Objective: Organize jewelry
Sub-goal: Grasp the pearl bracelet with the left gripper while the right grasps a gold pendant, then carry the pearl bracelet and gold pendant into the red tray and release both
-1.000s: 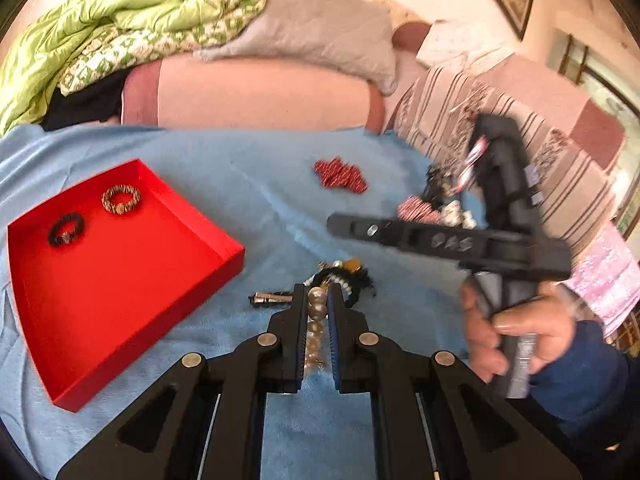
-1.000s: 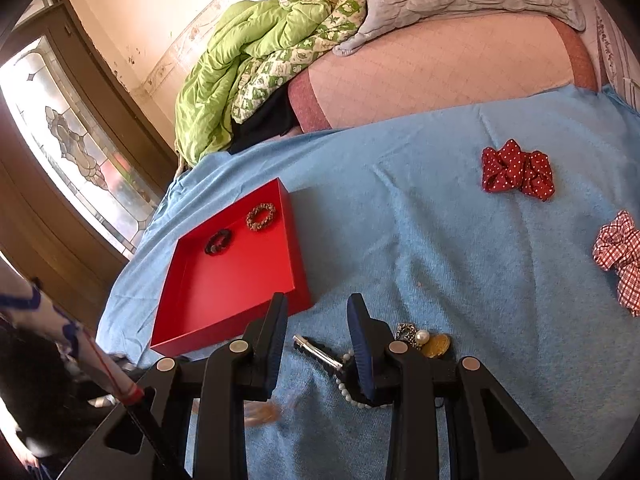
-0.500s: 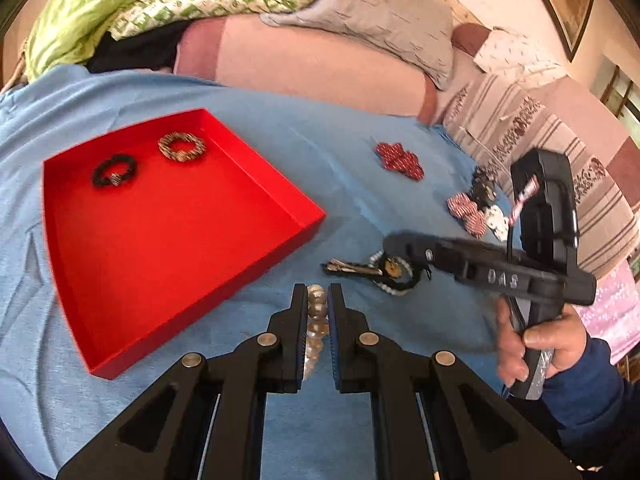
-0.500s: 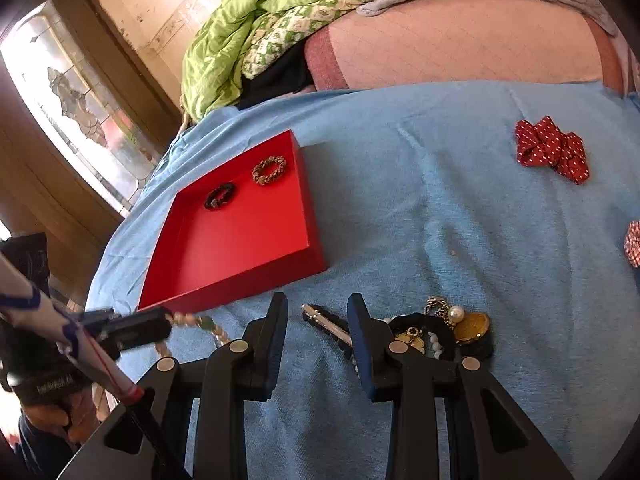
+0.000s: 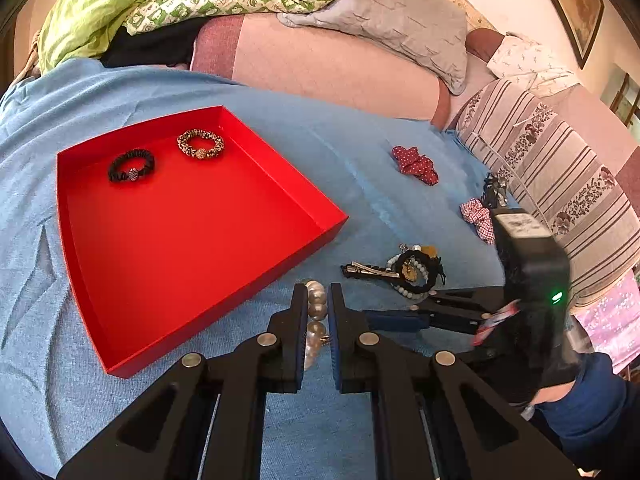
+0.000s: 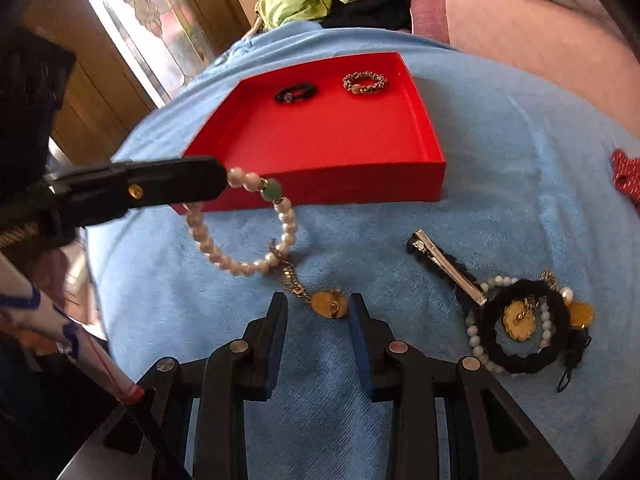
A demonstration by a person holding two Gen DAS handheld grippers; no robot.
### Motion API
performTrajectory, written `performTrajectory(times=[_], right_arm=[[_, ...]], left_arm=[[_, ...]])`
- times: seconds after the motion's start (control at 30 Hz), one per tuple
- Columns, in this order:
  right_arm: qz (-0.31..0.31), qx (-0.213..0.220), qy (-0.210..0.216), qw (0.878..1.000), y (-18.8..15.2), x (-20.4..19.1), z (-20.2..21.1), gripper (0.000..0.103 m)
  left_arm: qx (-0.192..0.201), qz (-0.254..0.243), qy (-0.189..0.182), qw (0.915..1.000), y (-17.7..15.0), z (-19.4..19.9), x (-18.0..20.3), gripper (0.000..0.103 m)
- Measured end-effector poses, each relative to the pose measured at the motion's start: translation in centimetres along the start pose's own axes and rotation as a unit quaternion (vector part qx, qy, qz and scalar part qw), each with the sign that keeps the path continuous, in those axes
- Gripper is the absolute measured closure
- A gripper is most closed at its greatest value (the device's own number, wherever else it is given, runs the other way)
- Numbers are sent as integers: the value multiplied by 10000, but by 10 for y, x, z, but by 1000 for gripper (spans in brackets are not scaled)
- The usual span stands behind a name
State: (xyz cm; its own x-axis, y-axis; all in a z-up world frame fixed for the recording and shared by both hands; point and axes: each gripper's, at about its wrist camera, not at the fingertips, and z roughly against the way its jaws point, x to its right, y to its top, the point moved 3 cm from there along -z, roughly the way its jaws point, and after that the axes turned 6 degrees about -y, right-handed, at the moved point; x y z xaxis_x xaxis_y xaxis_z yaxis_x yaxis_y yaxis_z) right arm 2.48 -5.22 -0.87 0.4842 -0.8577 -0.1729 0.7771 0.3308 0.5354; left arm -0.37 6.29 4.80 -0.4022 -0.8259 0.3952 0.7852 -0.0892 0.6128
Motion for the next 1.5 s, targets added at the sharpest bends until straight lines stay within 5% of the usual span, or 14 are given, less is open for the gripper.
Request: performTrajectory(times=[0.37, 0.6, 0.9, 1.5], right_arm=[[203, 154, -325, 9991, 3, -4, 9, 80], [-371, 1266, 14, 9913, 17, 14, 75, 80], [-745, 2178, -171, 9730, 22, 28, 128, 80], [-913, 2106, -108, 9732, 24, 35, 123, 80]], left_arm=[[99, 31, -61, 9999, 3, 3, -1, 94], [463, -258, -350, 9980, 11, 19, 16, 94], [935, -663, -375, 9927, 17, 28, 43, 94], [1156, -772, 196, 9901, 35, 21, 44, 94]])
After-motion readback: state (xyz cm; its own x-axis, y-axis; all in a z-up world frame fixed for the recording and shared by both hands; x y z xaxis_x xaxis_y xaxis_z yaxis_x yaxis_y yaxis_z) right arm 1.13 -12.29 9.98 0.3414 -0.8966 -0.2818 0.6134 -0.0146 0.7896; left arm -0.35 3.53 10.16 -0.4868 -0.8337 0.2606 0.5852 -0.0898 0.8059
